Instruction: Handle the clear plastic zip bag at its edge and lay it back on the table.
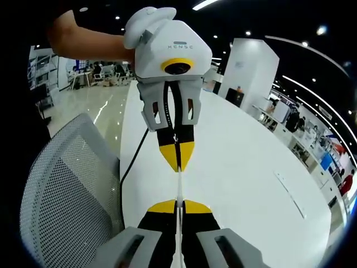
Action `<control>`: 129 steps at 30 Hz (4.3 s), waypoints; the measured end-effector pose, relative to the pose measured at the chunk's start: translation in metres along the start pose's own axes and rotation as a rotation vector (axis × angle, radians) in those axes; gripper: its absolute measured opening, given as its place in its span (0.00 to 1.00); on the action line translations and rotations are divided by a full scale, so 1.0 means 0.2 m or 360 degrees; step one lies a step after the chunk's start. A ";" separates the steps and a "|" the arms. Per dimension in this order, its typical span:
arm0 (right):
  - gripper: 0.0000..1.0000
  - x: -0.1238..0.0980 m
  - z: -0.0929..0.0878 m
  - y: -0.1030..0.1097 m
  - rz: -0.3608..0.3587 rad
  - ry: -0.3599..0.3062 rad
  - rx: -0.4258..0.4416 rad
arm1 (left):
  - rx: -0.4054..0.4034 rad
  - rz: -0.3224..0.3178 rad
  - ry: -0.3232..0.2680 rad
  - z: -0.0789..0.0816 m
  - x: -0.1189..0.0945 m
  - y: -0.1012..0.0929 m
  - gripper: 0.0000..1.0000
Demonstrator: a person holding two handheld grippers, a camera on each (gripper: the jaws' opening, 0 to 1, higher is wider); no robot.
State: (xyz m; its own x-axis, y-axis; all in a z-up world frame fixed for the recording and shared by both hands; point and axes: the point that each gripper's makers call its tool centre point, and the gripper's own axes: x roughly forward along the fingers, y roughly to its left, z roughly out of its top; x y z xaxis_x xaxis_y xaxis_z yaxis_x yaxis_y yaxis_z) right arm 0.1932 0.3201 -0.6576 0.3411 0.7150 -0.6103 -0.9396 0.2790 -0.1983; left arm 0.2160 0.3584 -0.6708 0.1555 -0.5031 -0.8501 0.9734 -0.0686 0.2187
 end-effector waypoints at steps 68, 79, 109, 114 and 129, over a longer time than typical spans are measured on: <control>0.00 -0.02 -0.01 -0.01 -0.0024 -0.0019 0.0033 | -0.0026 0.0018 0.0005 -0.02 -0.02 0.03 0.00; 0.00 -0.03 -0.01 -0.01 -0.0024 -0.0014 0.0032 | -0.0028 0.0020 -0.0001 -0.02 -0.02 0.03 0.00; 0.00 -0.04 -0.01 -0.02 -0.0029 -0.0017 0.0044 | -0.0038 0.0012 -0.0005 -0.03 -0.01 0.03 0.00; 0.00 -0.05 -0.01 -0.02 -0.0034 -0.0018 0.0046 | -0.0045 0.0012 -0.0004 -0.03 -0.01 0.03 0.00; 0.00 -0.06 -0.02 -0.03 -0.0047 -0.0023 0.0056 | -0.0058 0.0012 0.0002 -0.04 -0.02 0.04 0.00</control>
State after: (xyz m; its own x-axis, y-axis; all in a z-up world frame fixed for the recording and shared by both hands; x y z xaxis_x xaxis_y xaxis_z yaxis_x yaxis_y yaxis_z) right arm 0.1944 0.3071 -0.6511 0.3692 0.7151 -0.5935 -0.9276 0.3222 -0.1889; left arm 0.2242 0.3664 -0.6689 0.1629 -0.5024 -0.8491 0.9777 -0.0335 0.2073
